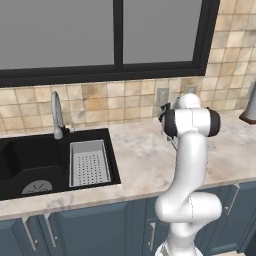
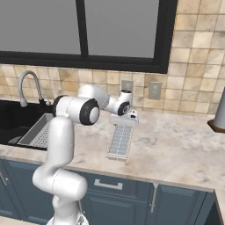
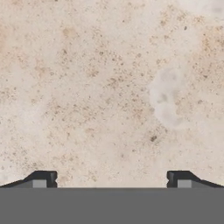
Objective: The ice cube tray has been filled with water. Take the tray and place it in the freezer to make ice. Close the freezer door after placing the tray.
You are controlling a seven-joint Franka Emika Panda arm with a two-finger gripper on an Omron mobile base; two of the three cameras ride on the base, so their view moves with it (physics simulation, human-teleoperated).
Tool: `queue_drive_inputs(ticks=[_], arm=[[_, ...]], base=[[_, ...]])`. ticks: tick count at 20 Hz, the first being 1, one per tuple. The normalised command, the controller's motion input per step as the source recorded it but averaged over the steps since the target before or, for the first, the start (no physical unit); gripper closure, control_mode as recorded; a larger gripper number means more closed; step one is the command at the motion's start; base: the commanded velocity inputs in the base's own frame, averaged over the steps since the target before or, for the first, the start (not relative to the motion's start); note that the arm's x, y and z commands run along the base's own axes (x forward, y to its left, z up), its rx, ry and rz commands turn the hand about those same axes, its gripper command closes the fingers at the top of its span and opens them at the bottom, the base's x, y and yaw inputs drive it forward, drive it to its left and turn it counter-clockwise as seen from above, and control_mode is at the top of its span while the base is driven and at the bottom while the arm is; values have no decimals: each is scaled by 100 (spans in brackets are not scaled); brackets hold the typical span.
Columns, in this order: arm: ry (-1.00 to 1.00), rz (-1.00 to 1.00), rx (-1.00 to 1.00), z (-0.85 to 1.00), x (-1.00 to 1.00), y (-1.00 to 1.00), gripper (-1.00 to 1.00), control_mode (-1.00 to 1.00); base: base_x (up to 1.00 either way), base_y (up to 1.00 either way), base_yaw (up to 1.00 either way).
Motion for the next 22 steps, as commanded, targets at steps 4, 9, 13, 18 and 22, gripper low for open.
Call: queue_drive_inputs(ticks=[4,9,13,18,22], arm=[[11,-17,0,-26,-74,-29,-100,-100],[10,-19,0,-22,-74,-37,-100,-100],[8,-17,0,-15,-68,-33,-100,-100],[6,-14,0,-9,-60,-27,-100,-100],[6,-11,0,-7,-50,-23,-100,-100]], base=[[0,0,0],[0,0,0],[0,0,0],[0,0,0],[0,0,0]])
